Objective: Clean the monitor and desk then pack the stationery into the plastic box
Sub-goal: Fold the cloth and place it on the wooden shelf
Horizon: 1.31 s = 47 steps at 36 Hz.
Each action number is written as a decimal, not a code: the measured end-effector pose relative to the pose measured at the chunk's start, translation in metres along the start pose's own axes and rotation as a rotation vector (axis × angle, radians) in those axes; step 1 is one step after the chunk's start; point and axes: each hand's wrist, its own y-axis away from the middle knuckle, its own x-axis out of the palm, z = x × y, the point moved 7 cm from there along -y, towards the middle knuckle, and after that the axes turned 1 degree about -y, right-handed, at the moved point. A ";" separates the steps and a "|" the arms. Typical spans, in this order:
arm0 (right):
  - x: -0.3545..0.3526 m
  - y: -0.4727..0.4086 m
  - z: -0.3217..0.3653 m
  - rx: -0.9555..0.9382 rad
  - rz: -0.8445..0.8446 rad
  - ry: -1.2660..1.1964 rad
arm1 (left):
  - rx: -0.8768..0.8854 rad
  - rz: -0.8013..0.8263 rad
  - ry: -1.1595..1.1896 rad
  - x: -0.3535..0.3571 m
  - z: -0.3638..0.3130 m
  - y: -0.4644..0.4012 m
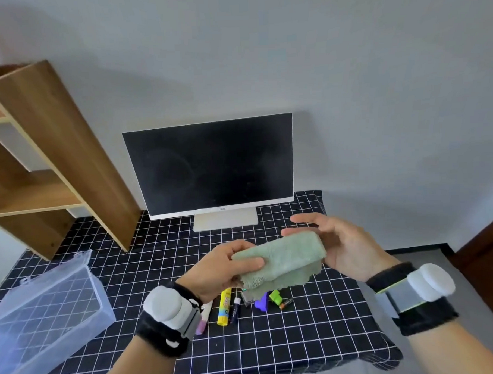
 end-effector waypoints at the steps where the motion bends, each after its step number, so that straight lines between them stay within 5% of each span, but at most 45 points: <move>1: 0.005 -0.001 -0.001 0.016 0.028 0.047 | 0.015 0.008 -0.001 -0.002 -0.002 0.000; 7: 0.016 -0.012 -0.015 0.118 0.076 0.548 | 0.053 0.025 -0.076 -0.009 -0.005 0.001; 16: 0.048 -0.034 -0.015 0.006 0.196 0.762 | -0.002 0.016 -0.552 -0.011 -0.004 0.015; 27: 0.096 -0.083 -0.036 0.034 0.328 0.640 | -0.041 -0.319 -0.538 -0.054 0.003 0.057; 40: 0.177 -0.169 -0.073 0.047 0.364 0.682 | 0.004 -0.418 -0.341 -0.154 0.020 0.088; 47: 0.220 -0.227 -0.089 0.101 0.238 0.697 | 0.013 -0.480 -0.371 -0.240 0.028 0.098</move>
